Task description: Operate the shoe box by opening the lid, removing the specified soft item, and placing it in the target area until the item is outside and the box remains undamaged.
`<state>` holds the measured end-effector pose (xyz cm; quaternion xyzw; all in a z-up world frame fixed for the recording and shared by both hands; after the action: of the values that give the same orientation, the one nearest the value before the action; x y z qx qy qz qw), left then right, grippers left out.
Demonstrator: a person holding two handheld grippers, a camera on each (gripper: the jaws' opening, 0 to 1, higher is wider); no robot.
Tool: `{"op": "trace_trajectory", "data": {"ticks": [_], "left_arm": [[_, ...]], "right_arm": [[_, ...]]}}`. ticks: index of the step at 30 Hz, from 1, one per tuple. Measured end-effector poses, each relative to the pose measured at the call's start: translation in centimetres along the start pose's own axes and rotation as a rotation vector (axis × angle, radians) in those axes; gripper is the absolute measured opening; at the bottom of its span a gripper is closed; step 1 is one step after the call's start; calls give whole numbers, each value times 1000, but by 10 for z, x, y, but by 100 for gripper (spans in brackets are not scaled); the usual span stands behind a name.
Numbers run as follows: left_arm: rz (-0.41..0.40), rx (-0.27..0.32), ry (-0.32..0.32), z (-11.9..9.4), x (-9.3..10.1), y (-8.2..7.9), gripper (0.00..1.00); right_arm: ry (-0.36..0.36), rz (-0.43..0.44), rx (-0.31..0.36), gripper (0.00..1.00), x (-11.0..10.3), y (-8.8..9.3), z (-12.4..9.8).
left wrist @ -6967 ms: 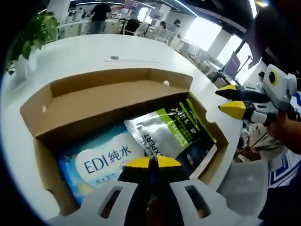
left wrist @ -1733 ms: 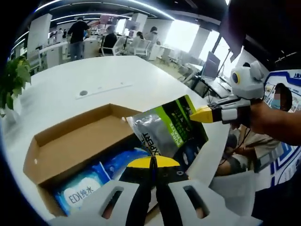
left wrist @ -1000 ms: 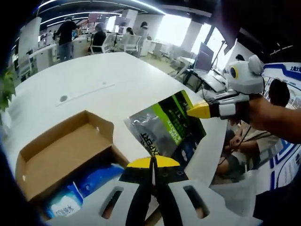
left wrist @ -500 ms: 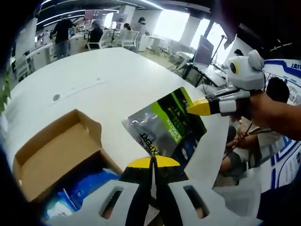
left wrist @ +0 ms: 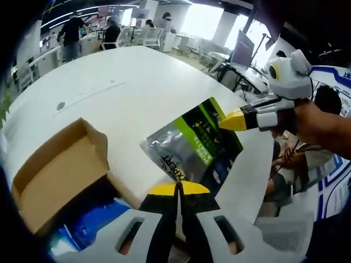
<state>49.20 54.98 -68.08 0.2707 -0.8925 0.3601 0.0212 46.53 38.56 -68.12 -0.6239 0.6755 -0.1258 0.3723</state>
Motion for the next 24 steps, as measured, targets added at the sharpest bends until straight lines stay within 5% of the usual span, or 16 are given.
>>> {"op": "trace_trajectory", "data": {"ticks": [15, 24], "left_arm": [[9, -57, 2, 28, -3, 8, 0], [103, -112, -34, 39, -2, 8, 0]], "right_arm": [[16, -6, -42, 0, 20, 16, 18], [20, -10, -59, 0, 26, 21, 26]]}}
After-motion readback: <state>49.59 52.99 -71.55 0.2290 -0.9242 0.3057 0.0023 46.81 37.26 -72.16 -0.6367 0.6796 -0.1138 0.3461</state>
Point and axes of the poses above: the point that each gripper's makers call its tool centre point, and the gripper's own axes: z roughly forward along the fingers, x roughly to its right, y roughly out of its underside, the point moved 5 cm from there along -z, roughly backward along the fingers, and after that the axes turned 4 degrees about z, right-handed, at the moved point
